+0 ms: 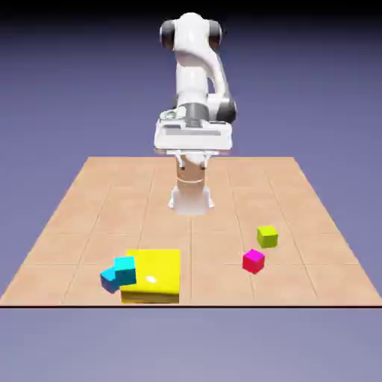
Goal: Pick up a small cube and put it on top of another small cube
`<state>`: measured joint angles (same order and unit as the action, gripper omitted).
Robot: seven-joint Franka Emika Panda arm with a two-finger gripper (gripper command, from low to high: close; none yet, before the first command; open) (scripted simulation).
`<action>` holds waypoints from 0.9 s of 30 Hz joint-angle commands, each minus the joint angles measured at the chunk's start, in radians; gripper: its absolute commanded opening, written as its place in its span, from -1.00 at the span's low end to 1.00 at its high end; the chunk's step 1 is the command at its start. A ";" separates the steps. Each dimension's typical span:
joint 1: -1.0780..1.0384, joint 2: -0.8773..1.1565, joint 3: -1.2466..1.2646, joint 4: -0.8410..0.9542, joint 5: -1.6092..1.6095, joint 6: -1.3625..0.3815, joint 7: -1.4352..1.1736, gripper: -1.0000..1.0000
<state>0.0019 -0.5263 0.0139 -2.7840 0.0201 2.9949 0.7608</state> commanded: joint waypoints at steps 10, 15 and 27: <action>-0.084 0.362 0.116 0.216 0.167 -0.349 0.164 0.00; -0.126 0.544 0.173 0.323 0.250 -0.523 0.246 0.00; -0.227 0.979 0.312 0.582 0.450 -0.942 0.443 0.00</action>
<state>-0.2246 0.4522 0.3261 -2.2018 0.4701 2.0534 1.2036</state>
